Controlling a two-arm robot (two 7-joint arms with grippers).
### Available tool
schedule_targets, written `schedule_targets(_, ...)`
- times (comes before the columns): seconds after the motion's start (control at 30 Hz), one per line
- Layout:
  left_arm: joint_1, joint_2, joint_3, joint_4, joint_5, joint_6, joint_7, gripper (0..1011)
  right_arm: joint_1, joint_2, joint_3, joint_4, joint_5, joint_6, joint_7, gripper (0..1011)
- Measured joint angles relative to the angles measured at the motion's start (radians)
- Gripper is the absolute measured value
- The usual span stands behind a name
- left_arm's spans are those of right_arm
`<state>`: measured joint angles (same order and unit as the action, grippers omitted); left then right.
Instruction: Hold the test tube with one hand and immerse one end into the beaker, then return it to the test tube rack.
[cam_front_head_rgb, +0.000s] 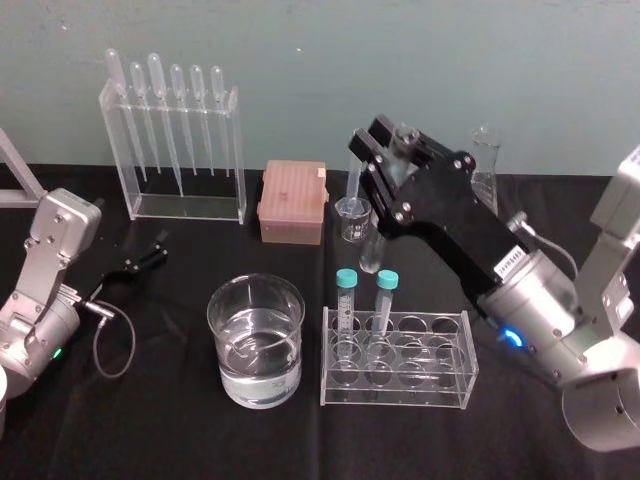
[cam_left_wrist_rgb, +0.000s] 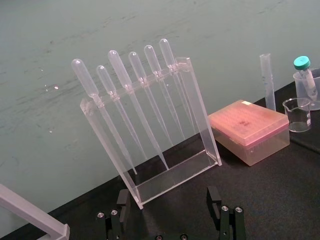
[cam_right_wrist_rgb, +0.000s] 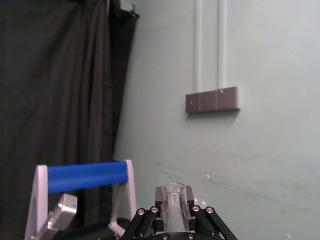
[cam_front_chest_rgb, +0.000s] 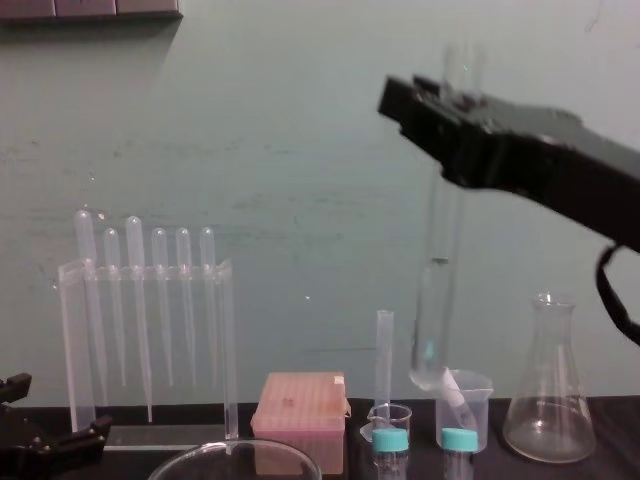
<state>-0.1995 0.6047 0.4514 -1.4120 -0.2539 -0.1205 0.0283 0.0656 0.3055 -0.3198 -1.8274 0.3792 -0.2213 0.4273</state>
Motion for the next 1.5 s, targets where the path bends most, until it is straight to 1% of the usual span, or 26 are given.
schedule_targets(0.1,0.000,0.000,0.000,0.000,0.000,0.000,0.000,1000,0.025,-0.001,-0.010,0.015,0.014,0.005,0.014,211)
schedule_targets(0.2,0.000,0.000,0.000,0.000,0.000,0.000,0.000,1000,0.058,-0.004,-0.027,0.041,0.042,0.014,0.038,211)
schedule_targets(0.27,0.000,0.000,0.000,0.000,0.000,0.000,0.000,1000,0.085,-0.008,-0.041,0.068,0.071,0.021,0.062,210)
schedule_targets(0.43,0.000,0.000,0.000,0.000,0.000,0.000,0.000,1000,0.146,-0.014,-0.076,0.123,0.125,0.042,0.114,210)
schedule_targets(0.53,0.000,0.000,0.000,0.000,0.000,0.000,0.000,1000,0.178,-0.017,-0.094,0.153,0.148,0.051,0.138,210)
schedule_targets(0.57,0.000,0.000,0.000,0.000,0.000,0.000,0.000,1000,0.178,-0.017,-0.094,0.153,0.148,0.051,0.138,210)
schedule_targets(0.63,0.000,0.000,0.000,0.000,0.000,0.000,0.000,1000,0.210,-0.019,-0.115,0.184,0.165,0.060,0.163,210)
schedule_targets(0.7,0.000,0.000,0.000,0.000,0.000,0.000,0.000,1000,0.223,-0.020,-0.124,0.197,0.173,0.063,0.174,210)
schedule_targets(0.73,0.000,0.000,0.000,0.000,0.000,0.000,0.000,1000,0.236,-0.021,-0.134,0.214,0.181,0.067,0.186,210)
schedule_targets(0.87,0.000,0.000,0.000,0.000,0.000,0.000,0.000,1000,0.259,-0.024,-0.154,0.246,0.199,0.071,0.210,211)
schedule_targets(1.07,0.000,0.000,0.000,0.000,0.000,0.000,0.000,1000,0.297,-0.032,-0.191,0.316,0.237,0.073,0.262,211)
schedule_targets(1.4,0.000,0.000,0.000,0.000,0.000,0.000,0.000,1000,0.340,-0.038,-0.241,0.405,0.268,0.073,0.314,210)
schedule_targets(1.43,0.000,0.000,0.000,0.000,0.000,0.000,0.000,1000,0.340,-0.038,-0.241,0.405,0.268,0.073,0.314,210)
schedule_targets(1.5,0.000,0.000,0.000,0.000,0.000,0.000,0.000,1000,0.350,-0.042,-0.255,0.431,0.275,0.070,0.324,210)
